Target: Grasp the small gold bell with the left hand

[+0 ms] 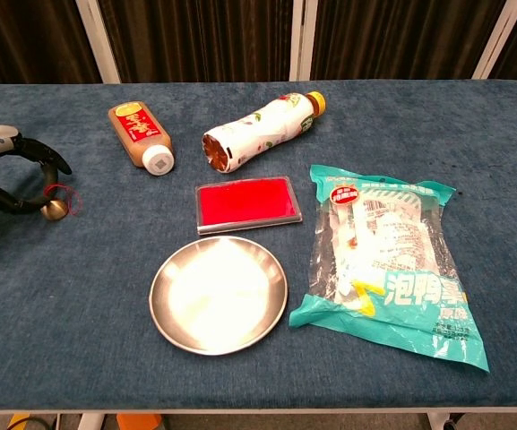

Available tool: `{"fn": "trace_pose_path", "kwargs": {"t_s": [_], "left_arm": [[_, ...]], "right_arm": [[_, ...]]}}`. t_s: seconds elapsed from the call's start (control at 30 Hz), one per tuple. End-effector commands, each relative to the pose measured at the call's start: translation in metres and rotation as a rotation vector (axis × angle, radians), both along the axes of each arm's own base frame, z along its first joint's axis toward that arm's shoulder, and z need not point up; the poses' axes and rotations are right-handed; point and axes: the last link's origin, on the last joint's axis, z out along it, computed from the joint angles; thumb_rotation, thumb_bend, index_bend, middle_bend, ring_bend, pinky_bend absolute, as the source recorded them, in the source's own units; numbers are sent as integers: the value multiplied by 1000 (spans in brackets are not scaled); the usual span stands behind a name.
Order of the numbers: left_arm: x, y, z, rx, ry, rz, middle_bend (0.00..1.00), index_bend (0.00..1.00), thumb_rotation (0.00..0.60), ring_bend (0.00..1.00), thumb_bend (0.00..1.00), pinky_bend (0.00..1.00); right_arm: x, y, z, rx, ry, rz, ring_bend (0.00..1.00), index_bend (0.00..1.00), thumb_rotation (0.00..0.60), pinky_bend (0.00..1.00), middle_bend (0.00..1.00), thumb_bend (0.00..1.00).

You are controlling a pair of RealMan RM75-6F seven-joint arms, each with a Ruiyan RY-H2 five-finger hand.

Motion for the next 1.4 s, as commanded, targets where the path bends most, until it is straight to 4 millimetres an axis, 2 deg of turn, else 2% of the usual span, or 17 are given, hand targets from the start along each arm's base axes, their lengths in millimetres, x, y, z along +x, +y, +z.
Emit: {"fn": "trace_pose_path", "kwargs": {"t_s": [0.03, 0.23, 0.37, 0.53, 0.6, 0.67, 0.77, 0.83, 0.87, 0.93, 0.97, 1.03, 1.07, 1.13, 1.23, 1.3, 1.4], "left_arm": [[0, 0, 1, 3, -4, 1, 226, 573, 600, 52, 418, 35], [5, 0, 10, 24, -27, -7, 233, 583, 600, 54, 422, 35], [9, 5, 34, 97, -67, -9, 238, 586, 600, 58, 423, 35], [2, 8, 57, 234, 151, -89, 252, 608, 600, 66, 421, 38], [9, 2, 54, 221, 100, -70, 252, 611, 600, 66, 419, 41], [22, -7, 48, 100, -130, 24, 252, 608, 600, 69, 426, 45], [10, 0, 56, 216, 207, -151, 251, 610, 600, 78, 443, 41], [20, -6, 41, 128, -47, -15, 260, 620, 600, 79, 438, 42], [21, -5, 42, 74, -169, 60, 257, 620, 600, 79, 447, 34], [8, 1, 49, 110, 11, -23, 252, 623, 600, 79, 459, 26], [8, -2, 44, 112, 22, -35, 251, 626, 600, 79, 465, 24], [22, -11, 34, 5, -257, 100, 251, 629, 600, 79, 470, 25], [22, -9, 39, -11, -280, 113, 248, 626, 600, 78, 474, 22], [8, -2, 45, 72, -13, -40, 244, 624, 600, 79, 480, 19], [17, -7, 37, 16, -170, 51, 250, 625, 600, 79, 476, 19], [10, -3, 41, 74, -2, -39, 245, 625, 600, 79, 482, 6], [22, -9, 33, 55, -123, 12, 246, 631, 600, 79, 482, 6]], "right_arm": [[0, 0, 0, 0, 0, 0, 0, 0, 600, 70, 0, 214], [1, 0, 0, 0, -1, 1, 0, 0, 600, 70, 0, 214], [1, -1, 0, 1, -2, 3, 0, 0, 600, 70, 0, 214], [2, -1, 0, 0, -2, 6, 0, 0, 600, 71, 0, 214], [2, -1, -1, 2, -3, 5, 0, 0, 600, 71, 0, 214], [2, -2, -2, 6, -2, 4, 0, 0, 600, 70, 0, 214], [4, -3, -2, 5, -2, 11, 0, 0, 600, 70, 0, 214], [5, -3, -1, 3, 0, 13, 0, 0, 600, 70, 0, 214], [4, -2, -1, 1, 0, 12, 0, 0, 600, 70, 0, 215], [3, -2, 0, -2, 0, 7, 0, 0, 600, 70, 0, 215], [2, -1, 0, -2, 0, 2, 0, 0, 600, 70, 0, 215], [0, -1, 0, 1, 0, -5, 0, 0, 600, 70, 0, 214], [0, -1, -1, 3, -1, -8, 0, 0, 600, 70, 0, 214], [0, -2, -2, 6, -5, -6, 0, 0, 600, 70, 0, 215], [0, -2, -2, 6, -3, -2, 0, 0, 600, 71, 0, 215], [-1, -2, -2, 3, -6, -5, 0, 0, 600, 70, 0, 215], [-2, -1, -2, 5, -3, -9, 0, 0, 600, 70, 0, 215]]}}
